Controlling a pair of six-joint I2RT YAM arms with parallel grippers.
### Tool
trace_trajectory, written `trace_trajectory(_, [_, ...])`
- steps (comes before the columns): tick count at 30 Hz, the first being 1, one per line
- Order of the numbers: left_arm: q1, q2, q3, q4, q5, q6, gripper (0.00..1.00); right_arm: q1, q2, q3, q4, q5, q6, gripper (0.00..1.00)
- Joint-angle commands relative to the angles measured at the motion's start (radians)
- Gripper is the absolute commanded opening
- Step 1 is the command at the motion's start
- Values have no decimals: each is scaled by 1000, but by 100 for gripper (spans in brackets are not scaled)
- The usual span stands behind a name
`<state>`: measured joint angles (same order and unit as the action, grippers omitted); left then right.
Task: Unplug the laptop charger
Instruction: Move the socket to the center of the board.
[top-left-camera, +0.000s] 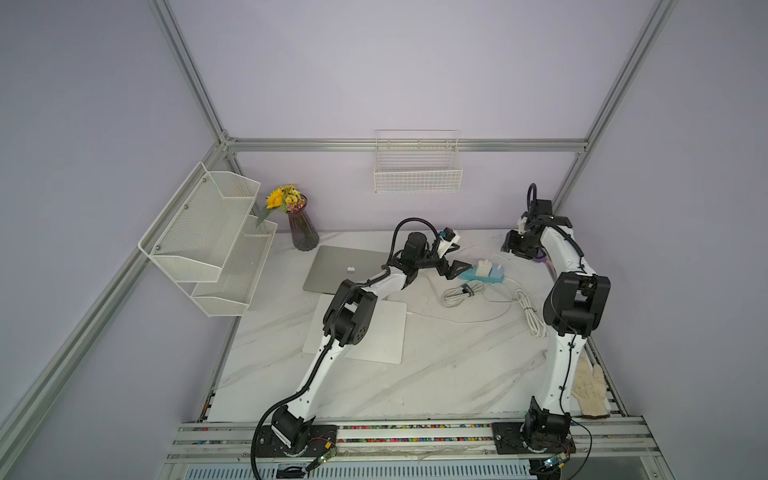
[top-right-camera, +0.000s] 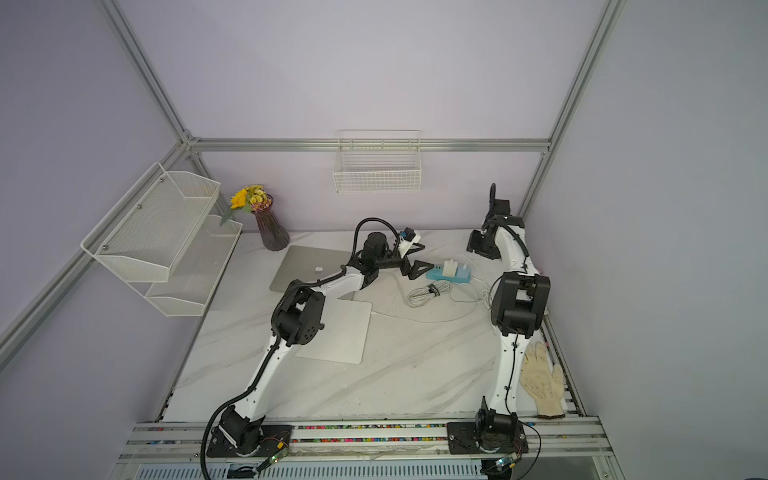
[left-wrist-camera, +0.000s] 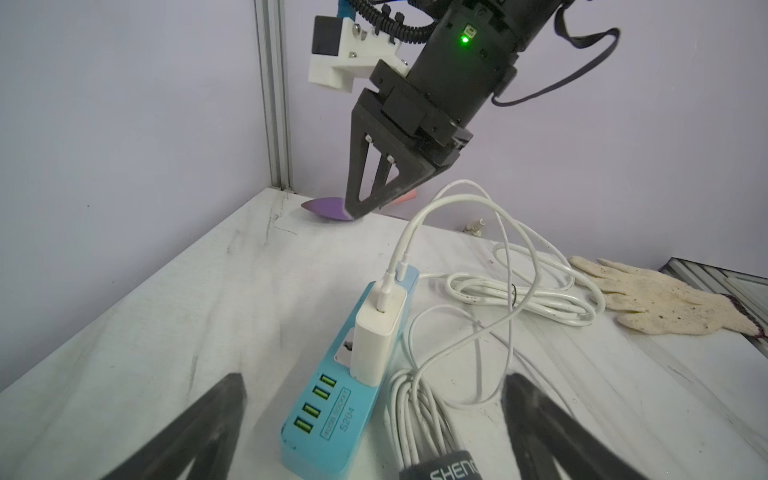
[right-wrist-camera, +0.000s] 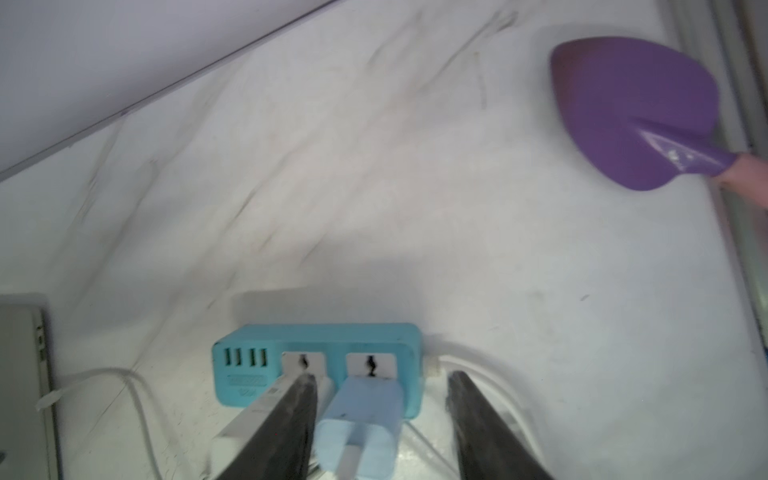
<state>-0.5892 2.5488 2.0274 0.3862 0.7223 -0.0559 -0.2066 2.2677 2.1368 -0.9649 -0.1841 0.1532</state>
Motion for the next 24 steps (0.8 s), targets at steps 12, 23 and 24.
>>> trace_trajectory(12, [31, -213, -245, 222, -18, 99, 98, -71, 206, -6, 44, -136, 68, 39])
trace_trajectory(23, [37, -143, -113, -13, 39, 270, 100, 2, 183, -127, 110, -265, 23, 35])
trace_trajectory(24, [36, -139, -108, -26, 35, 277, 100, 10, 162, -158, 142, -266, 39, 34])
